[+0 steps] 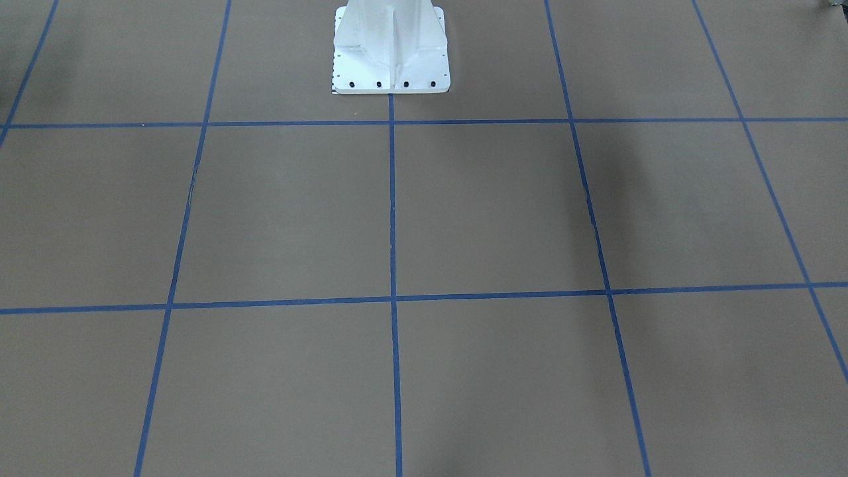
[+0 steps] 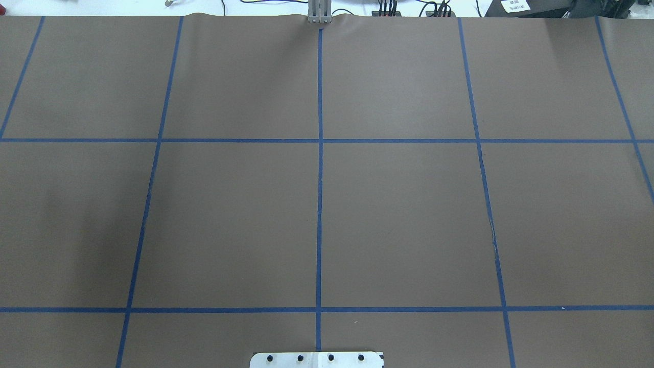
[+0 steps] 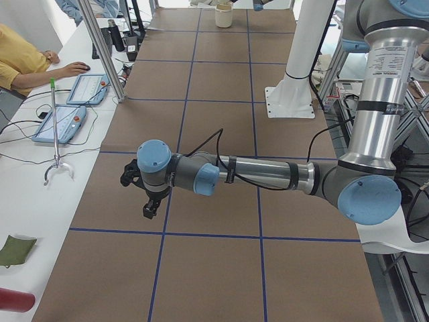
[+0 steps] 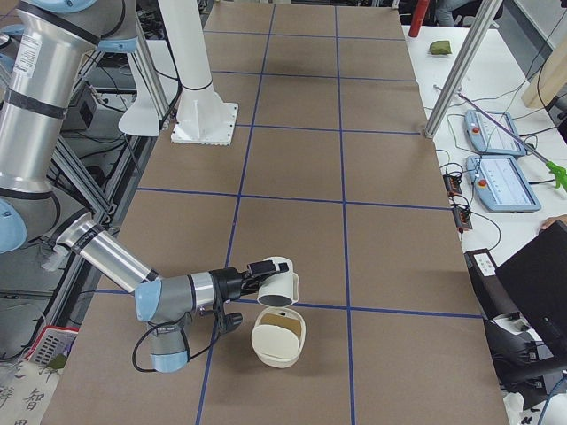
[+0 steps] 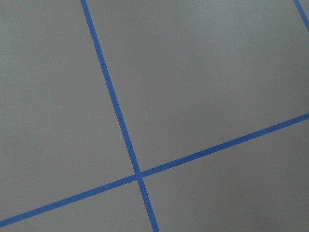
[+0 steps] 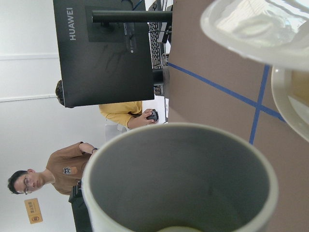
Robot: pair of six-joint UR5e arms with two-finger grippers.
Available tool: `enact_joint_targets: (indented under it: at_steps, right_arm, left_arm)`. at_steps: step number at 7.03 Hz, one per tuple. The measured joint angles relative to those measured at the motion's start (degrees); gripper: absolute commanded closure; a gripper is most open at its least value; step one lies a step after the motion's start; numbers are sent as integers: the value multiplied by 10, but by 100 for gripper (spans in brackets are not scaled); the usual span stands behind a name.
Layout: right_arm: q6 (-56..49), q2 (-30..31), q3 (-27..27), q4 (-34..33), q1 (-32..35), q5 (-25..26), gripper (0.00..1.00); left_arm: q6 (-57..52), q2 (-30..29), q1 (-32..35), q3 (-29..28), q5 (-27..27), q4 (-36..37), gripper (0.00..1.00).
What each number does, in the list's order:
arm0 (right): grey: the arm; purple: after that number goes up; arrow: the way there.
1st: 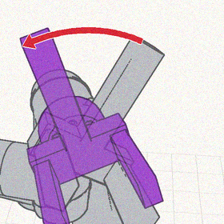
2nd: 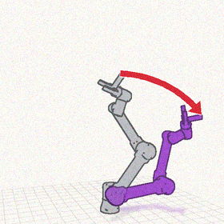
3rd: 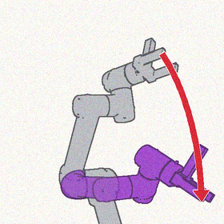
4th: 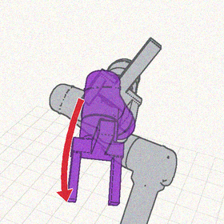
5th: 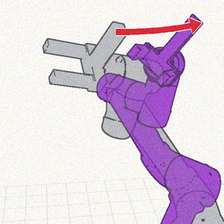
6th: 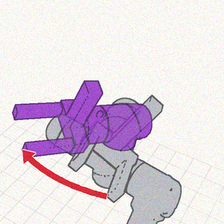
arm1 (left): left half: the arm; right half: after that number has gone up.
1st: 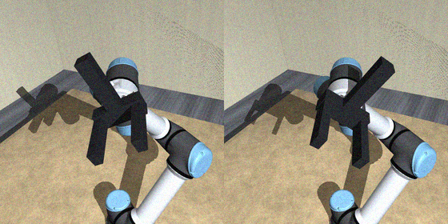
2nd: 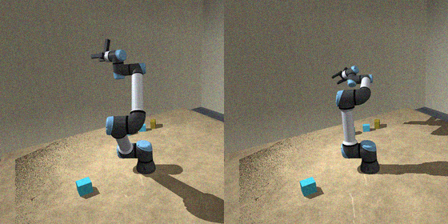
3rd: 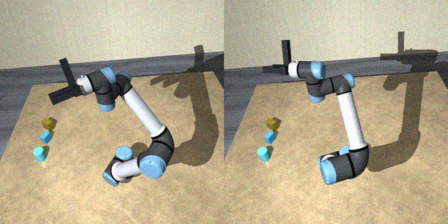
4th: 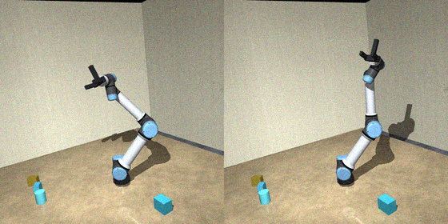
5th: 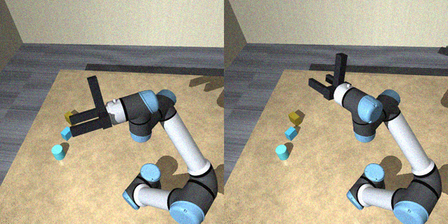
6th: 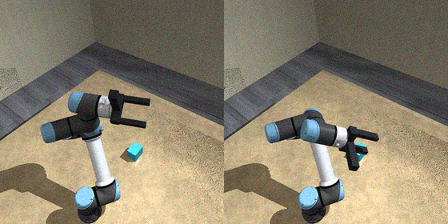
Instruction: Left arm hands cup to right arm to dump lemon
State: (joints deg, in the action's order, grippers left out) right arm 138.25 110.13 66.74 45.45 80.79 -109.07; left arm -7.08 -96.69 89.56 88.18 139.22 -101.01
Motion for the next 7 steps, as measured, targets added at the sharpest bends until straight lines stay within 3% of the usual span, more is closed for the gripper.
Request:
enact_joint_targets:
  at_steps: [7]
  right_arm:
    - [186,-37,-13,43,0,69,100]
  left_arm:
    - [4,-8,-1,0,-1,0,0]
